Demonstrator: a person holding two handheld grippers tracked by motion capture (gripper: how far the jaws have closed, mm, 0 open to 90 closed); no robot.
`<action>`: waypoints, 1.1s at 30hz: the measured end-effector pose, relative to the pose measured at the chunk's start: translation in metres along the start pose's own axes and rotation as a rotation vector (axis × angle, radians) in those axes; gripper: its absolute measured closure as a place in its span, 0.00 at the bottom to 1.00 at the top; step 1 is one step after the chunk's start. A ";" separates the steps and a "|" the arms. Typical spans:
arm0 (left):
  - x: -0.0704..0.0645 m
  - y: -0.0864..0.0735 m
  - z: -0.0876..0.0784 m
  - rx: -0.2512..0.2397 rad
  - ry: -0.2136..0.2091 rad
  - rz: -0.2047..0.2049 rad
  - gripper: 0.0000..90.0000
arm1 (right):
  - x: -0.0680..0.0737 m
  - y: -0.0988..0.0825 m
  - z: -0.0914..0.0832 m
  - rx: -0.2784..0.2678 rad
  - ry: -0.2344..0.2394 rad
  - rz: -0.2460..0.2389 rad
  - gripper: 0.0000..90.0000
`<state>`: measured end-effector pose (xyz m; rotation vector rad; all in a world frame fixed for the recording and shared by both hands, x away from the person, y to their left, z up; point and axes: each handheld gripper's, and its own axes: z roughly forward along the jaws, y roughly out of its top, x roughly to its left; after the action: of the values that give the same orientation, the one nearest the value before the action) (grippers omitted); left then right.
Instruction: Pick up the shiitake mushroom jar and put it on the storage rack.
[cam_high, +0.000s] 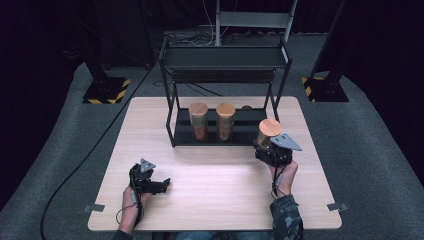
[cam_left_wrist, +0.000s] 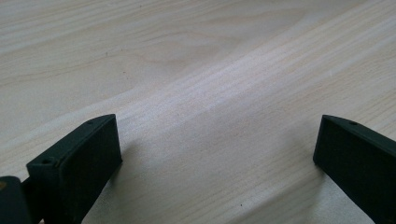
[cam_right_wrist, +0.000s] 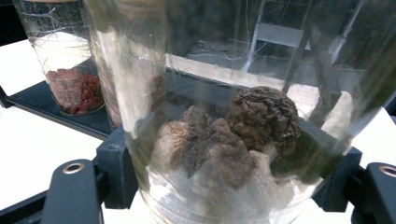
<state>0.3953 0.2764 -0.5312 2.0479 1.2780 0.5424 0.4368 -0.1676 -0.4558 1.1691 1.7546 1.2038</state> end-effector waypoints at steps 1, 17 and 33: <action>0.000 0.000 0.000 0.000 0.000 0.000 0.00 | 0.000 0.000 0.000 0.000 -0.001 0.000 0.27; 0.000 0.000 0.000 0.000 0.000 0.000 0.00 | 0.000 0.005 0.006 -0.003 0.001 -0.001 0.27; 0.000 0.000 0.000 0.000 0.000 0.000 0.00 | 0.000 0.007 0.014 0.002 0.000 0.002 0.27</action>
<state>0.3953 0.2763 -0.5312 2.0477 1.2783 0.5424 0.4512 -0.1623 -0.4534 1.1725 1.7550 1.2033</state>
